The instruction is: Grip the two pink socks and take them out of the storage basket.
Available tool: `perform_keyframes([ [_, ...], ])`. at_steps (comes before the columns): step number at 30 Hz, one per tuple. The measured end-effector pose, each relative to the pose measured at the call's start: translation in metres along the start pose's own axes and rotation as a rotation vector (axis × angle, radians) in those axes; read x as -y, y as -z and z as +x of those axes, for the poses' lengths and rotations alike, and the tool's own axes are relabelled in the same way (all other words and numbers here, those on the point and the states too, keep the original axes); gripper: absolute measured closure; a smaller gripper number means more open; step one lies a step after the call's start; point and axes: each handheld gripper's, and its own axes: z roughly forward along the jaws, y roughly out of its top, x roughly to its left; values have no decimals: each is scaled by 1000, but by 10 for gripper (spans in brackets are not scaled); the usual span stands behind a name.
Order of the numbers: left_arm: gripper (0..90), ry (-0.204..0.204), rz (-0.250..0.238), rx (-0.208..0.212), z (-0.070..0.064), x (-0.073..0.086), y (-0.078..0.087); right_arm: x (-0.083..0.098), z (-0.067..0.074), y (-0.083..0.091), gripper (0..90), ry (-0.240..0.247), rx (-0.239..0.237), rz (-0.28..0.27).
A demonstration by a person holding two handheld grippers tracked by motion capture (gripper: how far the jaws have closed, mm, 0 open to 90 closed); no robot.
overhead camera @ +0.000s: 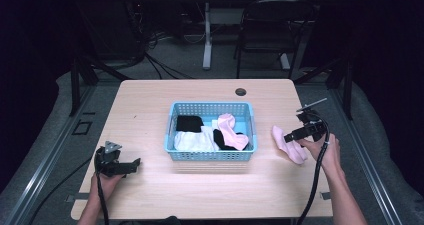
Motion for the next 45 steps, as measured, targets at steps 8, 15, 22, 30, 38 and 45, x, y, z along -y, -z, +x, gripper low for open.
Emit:
perform_keyframes([
  [8, 6, 0, 0, 0, 0, 0, 0, -7, 16, 15, 0, 40, -43, -45],
  [15, 6, -3, 2, 0, 0, 0, 0, -14, 31, 25, 0, 76, -81, -85],
  [22, 6, -2, 2, 0, 0, 0, 0, -27, 51, 37, 0, 133, -105, -114],
  [30, 6, -3, 2, 0, 0, 0, 0, -44, 82, 42, 0, 212, -118, -133],
  [38, 6, -2, 2, 0, 0, 0, 0, -63, 118, 36, 22, 301, -154, -109],
  [45, 6, -3, 2, 0, 0, 0, 0, -78, 144, 16, 36, 354, -177, -54],
])
